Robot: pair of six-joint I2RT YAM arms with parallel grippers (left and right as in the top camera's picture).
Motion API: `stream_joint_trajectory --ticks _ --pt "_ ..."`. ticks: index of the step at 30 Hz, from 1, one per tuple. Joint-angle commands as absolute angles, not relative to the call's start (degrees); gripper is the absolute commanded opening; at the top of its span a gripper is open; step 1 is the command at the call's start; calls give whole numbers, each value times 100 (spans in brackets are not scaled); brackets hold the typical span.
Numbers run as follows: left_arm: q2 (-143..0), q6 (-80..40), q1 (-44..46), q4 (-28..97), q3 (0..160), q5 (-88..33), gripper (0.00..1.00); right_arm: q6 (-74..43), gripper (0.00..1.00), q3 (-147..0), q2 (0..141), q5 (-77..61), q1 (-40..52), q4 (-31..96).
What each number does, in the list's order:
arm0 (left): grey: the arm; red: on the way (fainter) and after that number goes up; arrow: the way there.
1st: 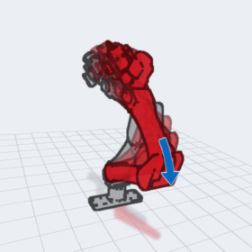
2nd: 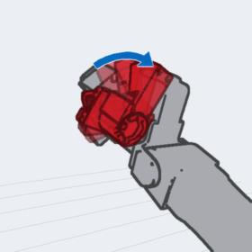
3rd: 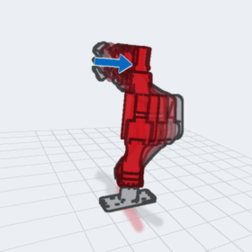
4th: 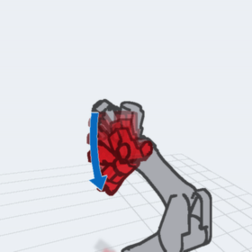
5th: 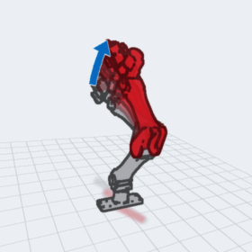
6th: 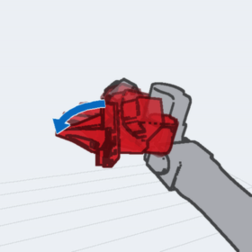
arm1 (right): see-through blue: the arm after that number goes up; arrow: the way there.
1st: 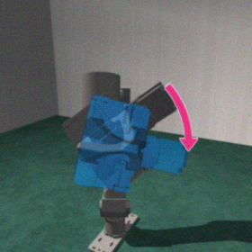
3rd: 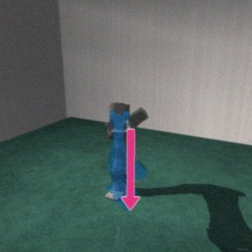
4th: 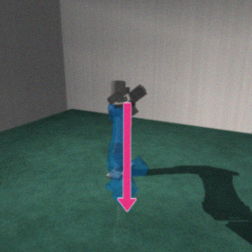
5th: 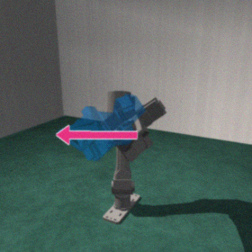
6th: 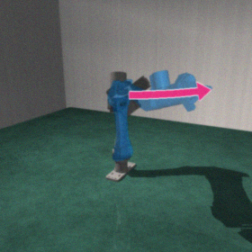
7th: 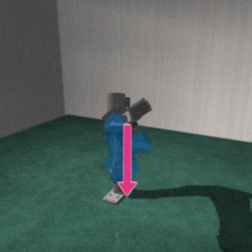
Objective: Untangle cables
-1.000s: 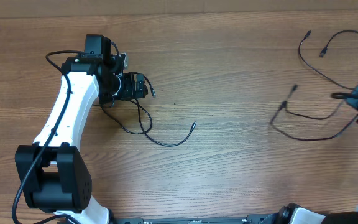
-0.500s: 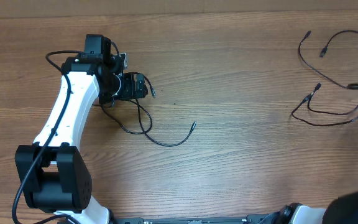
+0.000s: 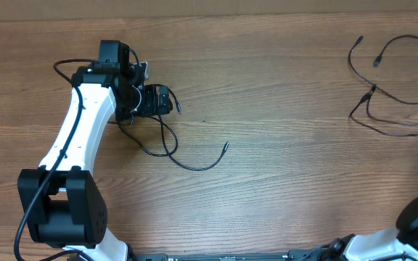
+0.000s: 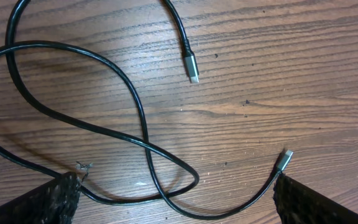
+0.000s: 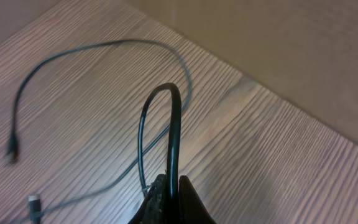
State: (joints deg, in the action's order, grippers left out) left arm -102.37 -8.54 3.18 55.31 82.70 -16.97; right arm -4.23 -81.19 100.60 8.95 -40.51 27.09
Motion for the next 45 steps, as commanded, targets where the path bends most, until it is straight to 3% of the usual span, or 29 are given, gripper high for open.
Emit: stream_joint_trajectory --ticks 1,14,16,19,22,23,30,41,45 --pt "-10287 -727 318 5522 8265 -1741 99 -399 4 -8121 10342 891 -4287 2346" --pt "-10287 -727 318 5522 8265 -1741 100 -401 5 -8121 11115 628 -4954 1055" --pt "-10287 -727 318 5522 8265 -1741 99 -401 23 -8121 11194 631 -4978 1079" --pt "-10287 -727 318 5522 8265 -1741 99 -401 68 -8121 11220 633 -4984 1140" --pt "-10287 -727 318 5522 8263 -1741 100 -405 97 -8121 11220 631 -4987 1133" --pt "-10287 -727 318 5522 8265 -1741 99 -410 100 -8121 11220 631 -4987 1157" --pt "-10287 -727 318 5522 8263 -1741 100 -443 100 -8123 11142 316 -4984 1529" --pt "-10287 -727 318 5522 8265 -1741 100 -399 100 -8123 9924 -2738 -4967 2392" --pt "-10287 -727 318 5522 8265 -1741 100 -395 100 -8123 9445 -3004 -4762 3041"
